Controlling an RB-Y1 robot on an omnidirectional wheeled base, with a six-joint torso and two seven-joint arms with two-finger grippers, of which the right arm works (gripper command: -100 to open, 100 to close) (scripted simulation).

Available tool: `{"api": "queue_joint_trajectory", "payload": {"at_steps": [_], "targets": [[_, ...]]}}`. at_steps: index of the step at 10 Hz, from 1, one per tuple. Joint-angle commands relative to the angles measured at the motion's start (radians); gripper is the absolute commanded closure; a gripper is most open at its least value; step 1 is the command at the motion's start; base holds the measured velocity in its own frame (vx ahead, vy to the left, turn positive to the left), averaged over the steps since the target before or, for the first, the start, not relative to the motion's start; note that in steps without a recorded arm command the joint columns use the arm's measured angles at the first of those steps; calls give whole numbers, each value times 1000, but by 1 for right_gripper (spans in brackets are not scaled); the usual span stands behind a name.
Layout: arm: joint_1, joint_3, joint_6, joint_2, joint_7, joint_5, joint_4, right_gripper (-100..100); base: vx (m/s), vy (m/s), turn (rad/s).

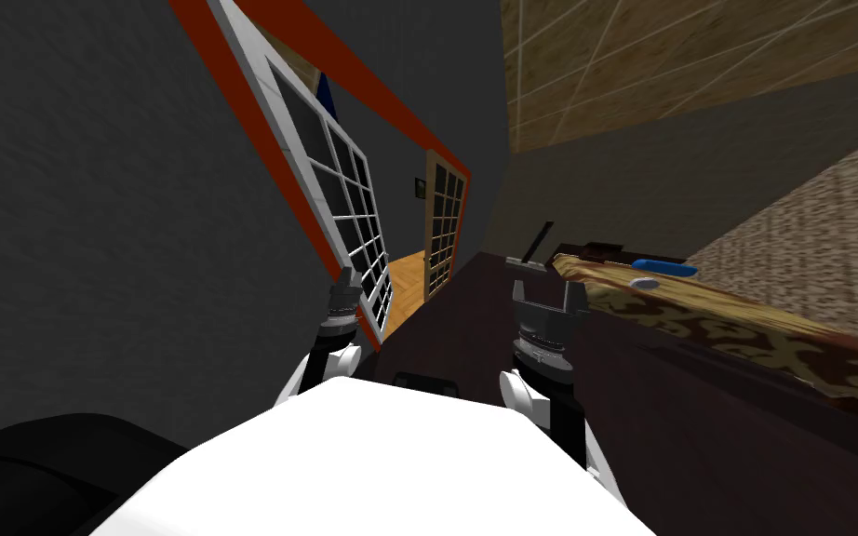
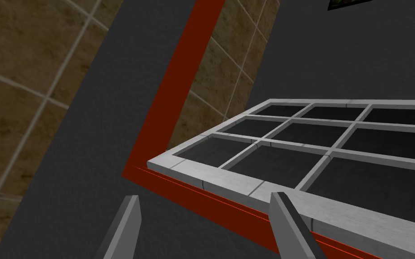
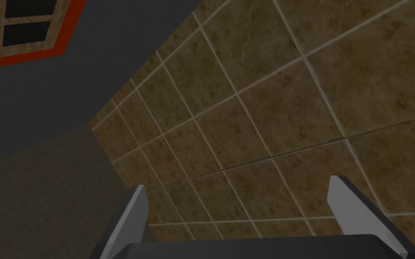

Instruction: Push the door open

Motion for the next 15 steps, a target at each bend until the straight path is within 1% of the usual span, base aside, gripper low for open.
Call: {"api": "queue_joint_trajectory", "payload": {"at_steps": [1,2,5,7,11,12,13,14,15], "targets": [[-8,29,-15,-16,-23,-25,27,-100,65,-7,122],[-12,42,-22,-22,-34,-36,39,-100,173,-31,107],[-30,105,-55,-54,-84,-91,98,-100,207,1,128],[-41,145,-76,-74,-116,-125,135,-100,196,-45,111],[-69,243,-126,-121,-194,-209,226,-100,166,-29,141],[-73,256,-134,-128,-205,-220,239,-100,152,-27,129],[-81,284,-148,-141,-227,-244,264,-100,155,-26,125],[-85,297,-155,-147,-238,-256,277,-100,139,-40,89],[-93,326,-170,-161,-261,-280,303,-100,120,-43,146]]}}
